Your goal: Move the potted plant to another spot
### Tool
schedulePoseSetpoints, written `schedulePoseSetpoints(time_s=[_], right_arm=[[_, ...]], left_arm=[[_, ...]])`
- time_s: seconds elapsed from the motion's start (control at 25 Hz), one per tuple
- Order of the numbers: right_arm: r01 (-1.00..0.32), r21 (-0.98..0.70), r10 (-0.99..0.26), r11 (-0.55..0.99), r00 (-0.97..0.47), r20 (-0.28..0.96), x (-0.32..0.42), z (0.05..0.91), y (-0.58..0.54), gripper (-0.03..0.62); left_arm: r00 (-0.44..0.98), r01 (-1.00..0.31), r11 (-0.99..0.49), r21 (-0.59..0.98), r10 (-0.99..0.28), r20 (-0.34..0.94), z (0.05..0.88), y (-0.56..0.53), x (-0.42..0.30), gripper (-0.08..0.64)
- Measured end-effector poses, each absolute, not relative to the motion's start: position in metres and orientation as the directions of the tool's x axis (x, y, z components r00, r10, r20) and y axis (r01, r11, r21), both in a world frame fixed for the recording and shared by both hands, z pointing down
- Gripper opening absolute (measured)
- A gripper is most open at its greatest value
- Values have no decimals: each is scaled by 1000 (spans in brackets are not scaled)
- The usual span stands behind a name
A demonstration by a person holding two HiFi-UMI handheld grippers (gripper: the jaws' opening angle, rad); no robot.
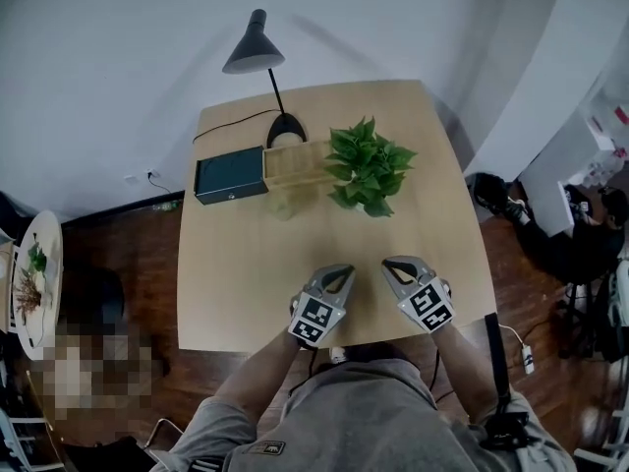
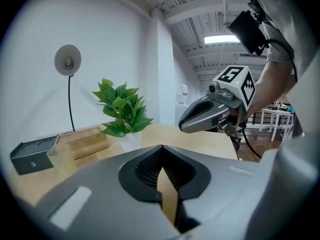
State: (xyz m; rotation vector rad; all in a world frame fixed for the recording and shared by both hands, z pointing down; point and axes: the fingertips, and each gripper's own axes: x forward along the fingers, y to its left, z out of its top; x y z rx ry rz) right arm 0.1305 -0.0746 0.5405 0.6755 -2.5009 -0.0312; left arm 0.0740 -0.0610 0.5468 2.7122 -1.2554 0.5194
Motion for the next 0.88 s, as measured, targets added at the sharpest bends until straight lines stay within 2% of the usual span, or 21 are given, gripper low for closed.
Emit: schedulePoseSetpoints(time_s=[0.44, 0.88], right_arm=[[-477, 160, -492, 864, -735, 466, 142, 522, -8, 6], [-403, 191, -442, 895, -748, 495, 178, 511, 21, 6]], left_arm=[[608, -783, -620, 52, -745, 274, 522, -5, 93, 0], [577, -813, -573, 101, -770, 273, 513, 20, 135, 0]])
